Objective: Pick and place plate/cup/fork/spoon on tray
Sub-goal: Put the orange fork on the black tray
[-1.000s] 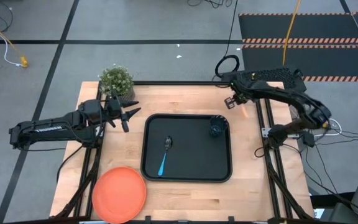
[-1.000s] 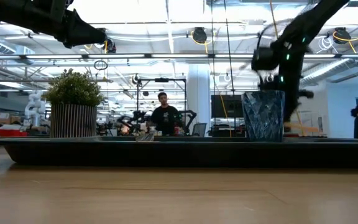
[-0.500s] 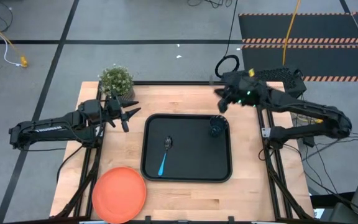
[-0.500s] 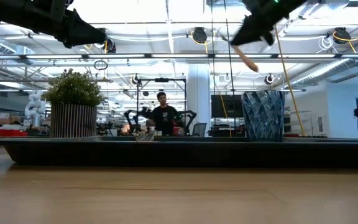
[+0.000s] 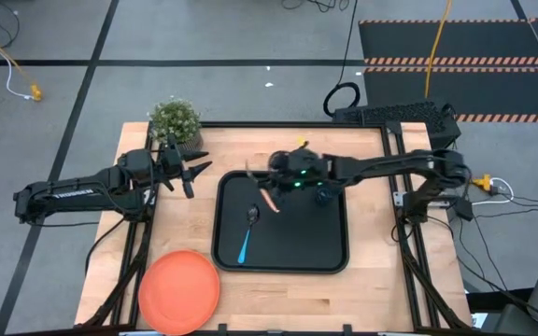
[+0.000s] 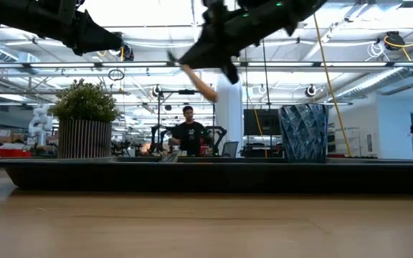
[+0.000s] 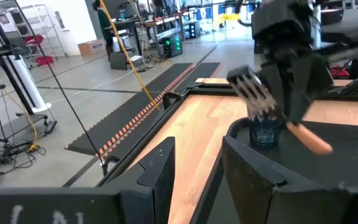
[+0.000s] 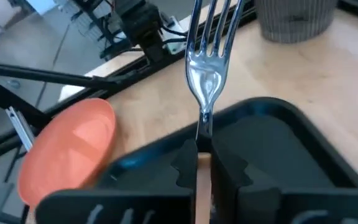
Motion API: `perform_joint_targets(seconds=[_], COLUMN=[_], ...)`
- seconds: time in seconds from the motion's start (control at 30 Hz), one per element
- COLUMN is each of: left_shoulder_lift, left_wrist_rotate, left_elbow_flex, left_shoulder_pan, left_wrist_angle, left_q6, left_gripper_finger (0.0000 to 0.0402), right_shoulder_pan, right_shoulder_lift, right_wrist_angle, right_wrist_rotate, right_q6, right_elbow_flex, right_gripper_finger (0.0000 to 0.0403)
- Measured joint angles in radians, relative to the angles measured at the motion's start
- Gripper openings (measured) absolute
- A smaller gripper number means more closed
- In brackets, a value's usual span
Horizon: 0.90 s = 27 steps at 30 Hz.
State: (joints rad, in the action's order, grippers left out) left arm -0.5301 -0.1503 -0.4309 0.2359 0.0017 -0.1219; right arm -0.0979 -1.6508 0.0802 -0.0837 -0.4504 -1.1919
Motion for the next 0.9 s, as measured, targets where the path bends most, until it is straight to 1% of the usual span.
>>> perform_joint_targets(seconds=[0.13,0.3,0.4,0.53,0.63,0.7,0.77,0.9], left_shoulder_lift=[0.0,0.0,0.0,0.0,0.0,0.0,0.0,0.0], left_wrist_rotate=[0.0,0.0,0.0,0.001,0.001,0.001,0.001,0.002], left_elbow_flex=[0.0,0.0,0.0,0.0,0.0,0.0,0.0,0.0], left_shoulder_pan=[0.0,0.0,-0.001,-0.001,-0.002,-0.002,-0.002,-0.002], left_wrist_angle=[-0.006,-0.02,-0.024,-0.026,-0.026,-0.026,-0.027,-0.028], left_q6=[-0.001,0.001,0.004,0.011,0.012,0.012,0.011,0.013], left_gripper_finger=[0.0136,0.0136,0.0136,0.0136,0.0136,0.0136,0.0136,0.0136], right_shoulder_pan=[0.015,0.023,0.035,0.052,0.062,0.067,0.067,0.067], right_shoulder_lift=[-0.114,-0.231,-0.27,-0.287,-0.287,-0.288,-0.288,-0.288], right_wrist_angle=[0.027,0.085,0.153,0.267,0.308,0.308,0.307,0.303], right_wrist_rotate=[0.004,0.005,0.003,0.009,0.03,0.038,0.036,0.032], right_q6=[-0.125,-0.278,-0.383,-0.483,-0.503,-0.467,-0.432,-0.421], right_elbow_flex=[-0.062,-0.069,-0.07,-0.071,-0.071,-0.071,-0.071,-0.071], right_gripper_finger=[0.0009,0.0011,0.0009,0.0009,0.0014,0.0026,0.0044,0.009])
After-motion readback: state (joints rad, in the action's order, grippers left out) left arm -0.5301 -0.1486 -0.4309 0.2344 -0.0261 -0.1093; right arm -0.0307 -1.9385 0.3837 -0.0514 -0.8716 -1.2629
